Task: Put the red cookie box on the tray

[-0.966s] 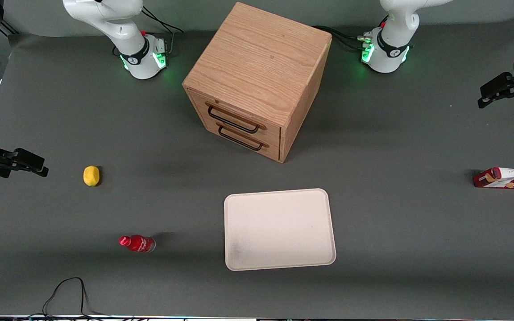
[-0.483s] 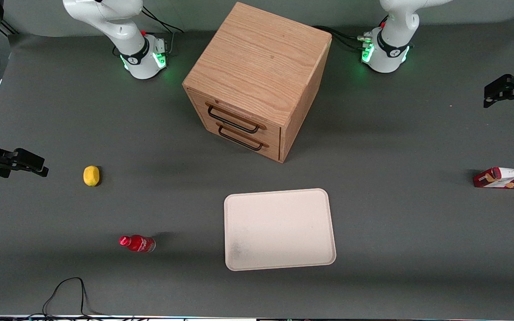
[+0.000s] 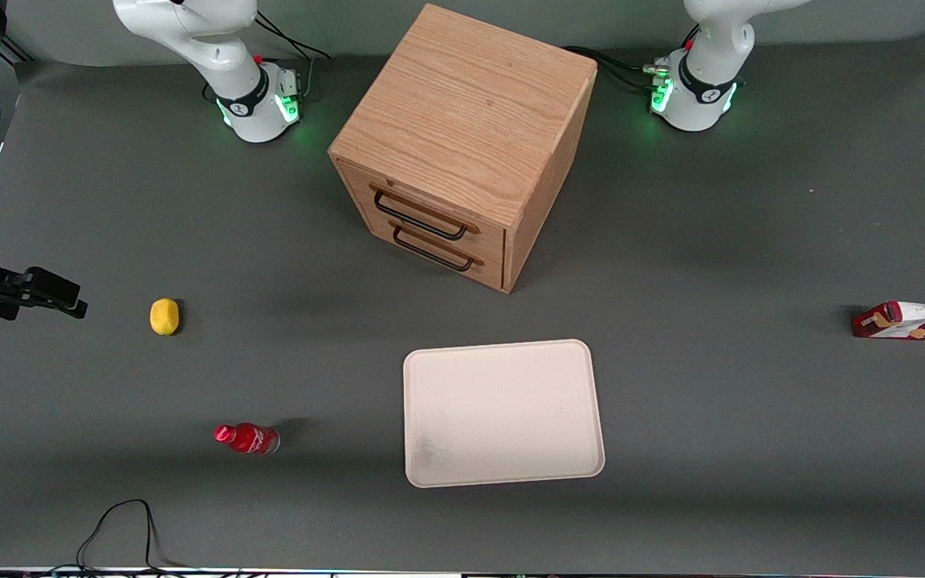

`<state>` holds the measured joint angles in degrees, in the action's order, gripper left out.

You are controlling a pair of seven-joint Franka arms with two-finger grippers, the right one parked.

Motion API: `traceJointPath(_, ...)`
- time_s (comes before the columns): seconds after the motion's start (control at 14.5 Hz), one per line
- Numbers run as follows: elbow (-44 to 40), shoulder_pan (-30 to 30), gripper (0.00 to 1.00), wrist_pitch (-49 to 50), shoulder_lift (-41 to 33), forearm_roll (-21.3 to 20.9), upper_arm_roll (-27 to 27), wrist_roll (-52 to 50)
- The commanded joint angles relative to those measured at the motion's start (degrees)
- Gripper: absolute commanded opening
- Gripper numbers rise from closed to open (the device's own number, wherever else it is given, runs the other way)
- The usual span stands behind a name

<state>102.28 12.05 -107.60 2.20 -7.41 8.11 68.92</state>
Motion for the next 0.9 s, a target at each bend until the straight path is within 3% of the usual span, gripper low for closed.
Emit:
traceJointPath(0.0, -3.4, -0.2, 0.97, -3.3, 5.8, 0.3, 2.6, 14.3)
traceJointPath(0.28, -7.9, 2.3, 0.97, -6.3, 14.7, 0.9, 3.6, 34.0)
traceJointPath(0.48, -10.2, 7.0, 0.97, -9.5, 21.4, 5.4, 3.6, 45.0)
traceJointPath(0.83, -11.1, 9.0, 0.97, -16.5, 30.3, 9.2, 3.6, 51.7)
